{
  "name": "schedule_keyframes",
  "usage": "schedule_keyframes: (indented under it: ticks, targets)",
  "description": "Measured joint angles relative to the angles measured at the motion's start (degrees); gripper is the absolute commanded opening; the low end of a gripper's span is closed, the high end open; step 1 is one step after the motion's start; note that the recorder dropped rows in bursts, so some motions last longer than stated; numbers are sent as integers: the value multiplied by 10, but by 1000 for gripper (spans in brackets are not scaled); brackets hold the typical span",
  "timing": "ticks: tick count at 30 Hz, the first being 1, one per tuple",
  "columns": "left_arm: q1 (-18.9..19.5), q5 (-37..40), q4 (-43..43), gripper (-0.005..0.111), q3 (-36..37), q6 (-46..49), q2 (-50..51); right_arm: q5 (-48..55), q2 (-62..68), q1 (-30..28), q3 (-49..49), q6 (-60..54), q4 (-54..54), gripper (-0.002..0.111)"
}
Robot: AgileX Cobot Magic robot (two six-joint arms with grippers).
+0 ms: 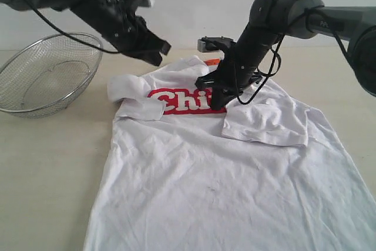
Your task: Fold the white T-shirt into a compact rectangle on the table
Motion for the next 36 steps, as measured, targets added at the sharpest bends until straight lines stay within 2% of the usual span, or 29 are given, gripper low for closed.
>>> schedule_keyframes:
  ticks: [4, 9, 10, 11, 12, 13, 15, 16, 19, 22, 25, 31, 34, 36]
  targets:
    - [7, 2, 16, 4, 15, -5, -59, -3, -11, 0, 0, -73, 54, 0]
    - [24, -1, 49, 4, 108, -25, -94, 17, -11, 0, 0, -187, 147, 2]
    - [34, -15, 54, 4, 160, -29, -109, 27, -11, 0, 0, -218, 183, 6]
    - [39, -26, 54, 4, 181, -30, -118, 29, -11, 1, 0, -230, 196, 17]
    - [49, -58, 55, 4, 233, -30, -144, 29, -11, 6, 0, -245, 208, 24]
    - [53, -71, 55, 4, 252, -30, -160, 28, -11, 9, 0, -252, 209, 39]
    - [60, -112, 52, 4, 314, -30, -206, 11, -11, 26, 0, -266, 210, 52]
    - [61, -130, 49, 4, 346, -30, -227, -11, -11, 41, 0, -269, 210, 54]
    - [61, -151, 28, 4, 390, -30, -259, -63, -11, 86, 0, -272, 198, 54]
    - [61, -154, 24, 4, 397, -30, -273, -89, -11, 109, 0, -263, 171, 54]
    - [61, -154, 22, 4, 397, -30, -274, -157, -11, 124, 1, -247, 154, 54]
    - [61, -154, 22, 4, 397, -30, -274, -201, -10, 129, 1, -204, 125, 40]
    - [61, -154, 22, 4, 397, -30, -274, -204, -7, 129, 1, -191, 115, 38]
    - [61, -154, 22, 4, 397, -30, -274, -204, -2, 130, 1, -181, 114, 28]
